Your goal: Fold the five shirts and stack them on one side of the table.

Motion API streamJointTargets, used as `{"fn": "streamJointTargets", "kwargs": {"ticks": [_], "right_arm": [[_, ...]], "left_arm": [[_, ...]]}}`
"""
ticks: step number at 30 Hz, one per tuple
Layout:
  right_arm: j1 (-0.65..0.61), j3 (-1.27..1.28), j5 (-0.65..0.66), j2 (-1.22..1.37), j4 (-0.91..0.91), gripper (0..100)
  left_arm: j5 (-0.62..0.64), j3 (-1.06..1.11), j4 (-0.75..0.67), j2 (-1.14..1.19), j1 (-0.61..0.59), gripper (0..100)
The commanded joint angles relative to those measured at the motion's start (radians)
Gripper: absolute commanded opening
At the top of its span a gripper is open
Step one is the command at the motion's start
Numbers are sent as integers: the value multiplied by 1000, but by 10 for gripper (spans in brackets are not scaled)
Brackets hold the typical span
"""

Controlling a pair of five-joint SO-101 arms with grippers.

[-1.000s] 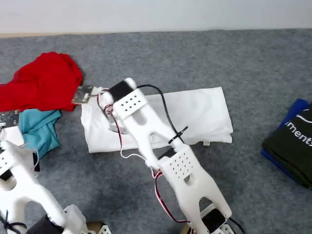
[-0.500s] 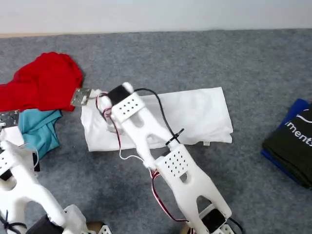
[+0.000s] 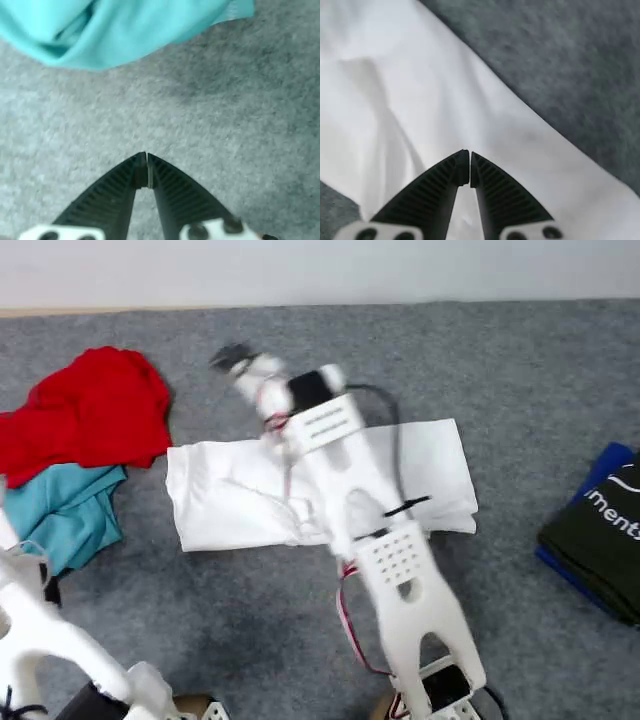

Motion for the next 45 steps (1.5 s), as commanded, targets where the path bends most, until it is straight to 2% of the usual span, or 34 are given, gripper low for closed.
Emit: {"fn": "streamJointTargets", "kwargs": {"ticks": [1, 6, 11, 16, 23, 28, 32, 39, 41, 45], "right_arm": [[170, 35, -106, -81, 44, 28], [308, 95, -245, -82, 44, 196], [355, 98, -377, -79, 42, 303], [369, 95, -413, -53, 41, 312], [453, 97, -414, 33, 41, 312], [437, 100, -414, 104, 42, 310], [394, 101, -414, 145, 44, 277], [381, 150, -402, 162, 44, 57], [386, 150, -338, 162, 44, 4], [426, 155, -299, 116, 45, 9]], "left_arm": [[3, -64, 61, -34, -38, 6], [3, -102, 103, -34, -34, 7], [-60, -105, 101, -32, -34, 7], [-81, -105, 98, -32, -35, 7], [-81, -105, 98, -32, -34, 7], [-81, -105, 98, -29, -34, 7], [-81, -105, 100, -32, -34, 7], [-81, -105, 103, -32, -40, 7], [-81, -105, 103, -32, -40, 7], [-81, -105, 103, -32, -35, 7]]}}
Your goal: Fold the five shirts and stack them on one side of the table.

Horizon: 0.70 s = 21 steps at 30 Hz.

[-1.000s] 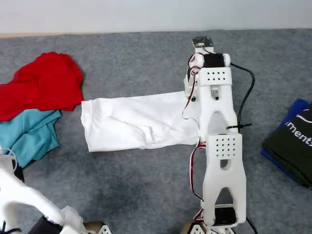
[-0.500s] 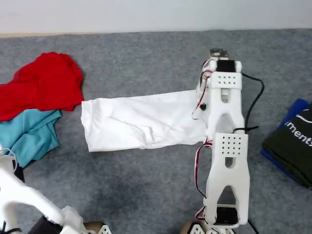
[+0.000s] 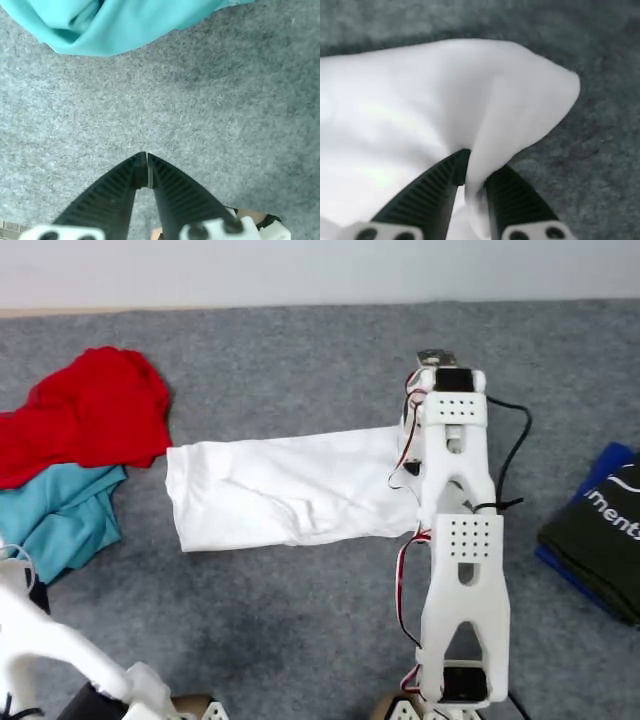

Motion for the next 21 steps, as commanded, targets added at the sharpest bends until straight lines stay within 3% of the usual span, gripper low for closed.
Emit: {"fn": "streamJointTargets", "kwargs": {"ticks": [1, 14, 18, 21], "right_arm": [[30, 26, 31, -62, 42, 10], [294, 121, 324, -308, 39, 10], [302, 124, 361, -340, 42, 10], [237, 161, 384, -412, 42, 10]], "left_arm": [[-11, -31, 9, -32, -5, 7], [-8, -31, 9, -32, -5, 7], [-8, -31, 9, -32, -3, 7], [-8, -31, 3, -32, -2, 7]]}}
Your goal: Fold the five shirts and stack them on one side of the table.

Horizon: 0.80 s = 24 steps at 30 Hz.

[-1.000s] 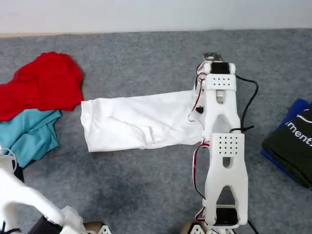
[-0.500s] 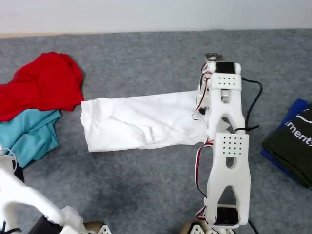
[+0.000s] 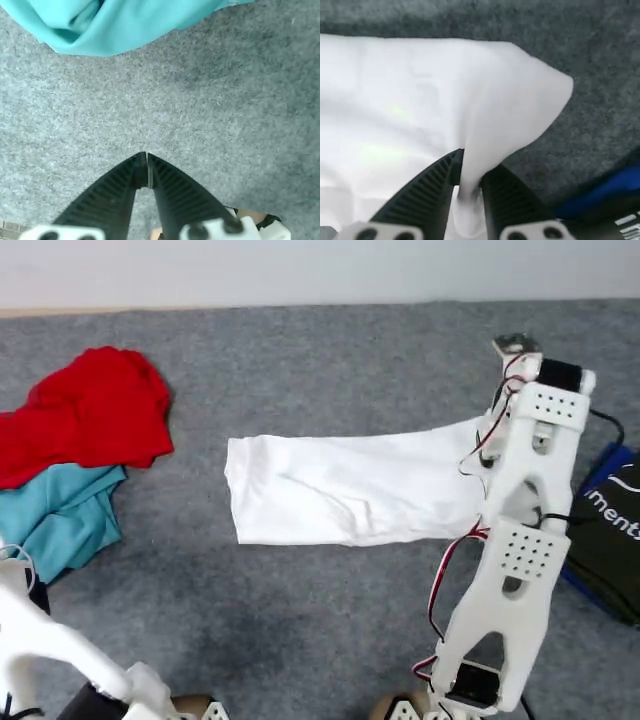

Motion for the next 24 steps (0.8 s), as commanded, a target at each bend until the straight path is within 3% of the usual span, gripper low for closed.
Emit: {"fn": "streamJointTargets", "kwargs": {"ticks": [1, 9, 16, 24], "right_arm": [[-77, 43, 35, -170, 42, 10], [-410, 376, 34, -492, 41, 10], [-696, 416, -37, -562, 28, 10], [-831, 416, -98, -490, -134, 10]], "left_arm": [[-8, -31, 3, -32, -2, 7], [-6, -31, 3, -32, 43, 7], [-6, -30, 2, -32, 44, 7], [-8, -28, 2, -34, 43, 7]]}}
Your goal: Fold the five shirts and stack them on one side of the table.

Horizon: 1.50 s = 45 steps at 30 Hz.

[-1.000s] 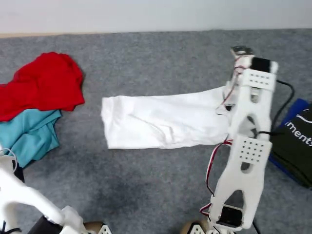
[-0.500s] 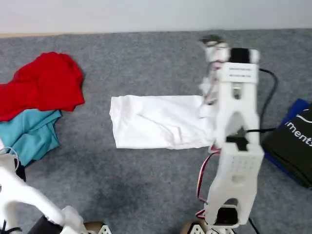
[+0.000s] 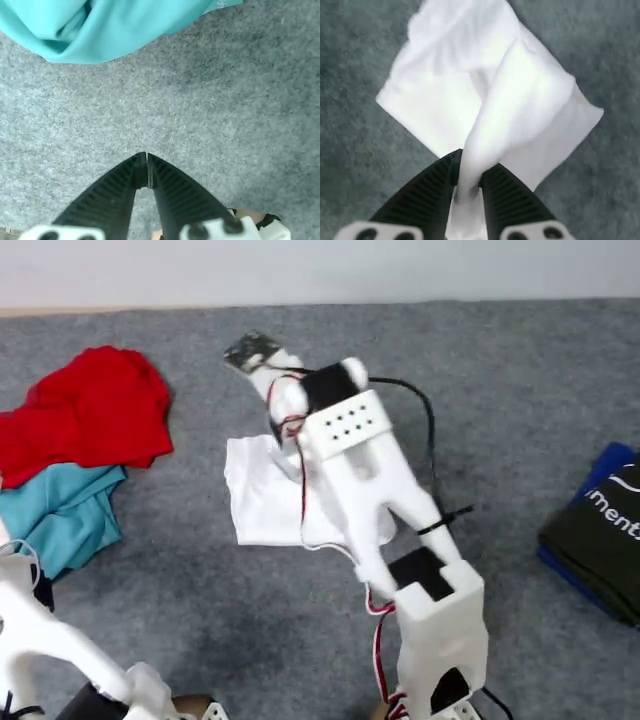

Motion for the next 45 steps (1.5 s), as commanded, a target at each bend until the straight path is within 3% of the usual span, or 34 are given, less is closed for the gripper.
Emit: {"fn": "streamJointTargets", "kwargs": {"ticks": [1, 17, 21, 26, 33, 37, 41, 45], "right_arm": [[-42, -6, -14, 16, -71, 10], [-99, -6, -11, 179, -298, 10], [-113, -6, -12, 188, -331, 52], [-165, -46, -46, 166, -298, 204], [-142, -273, -55, 148, -105, 224], [-65, -295, -54, 150, 33, 180], [-2, -292, 28, 171, 122, 2], [56, -222, 57, 154, 122, 6]], "left_arm": [[-8, -27, 2, -34, 3, 6], [-8, -24, 2, -34, 0, 6], [-8, -24, 2, -34, 5, 6], [-8, -12, -17, -32, 6, 6], [-8, 62, -49, -32, 6, 6], [-8, 59, -68, -34, 2, 6], [-8, 58, -68, -34, 8, 6], [-6, 58, -68, -34, 40, 6]]}}
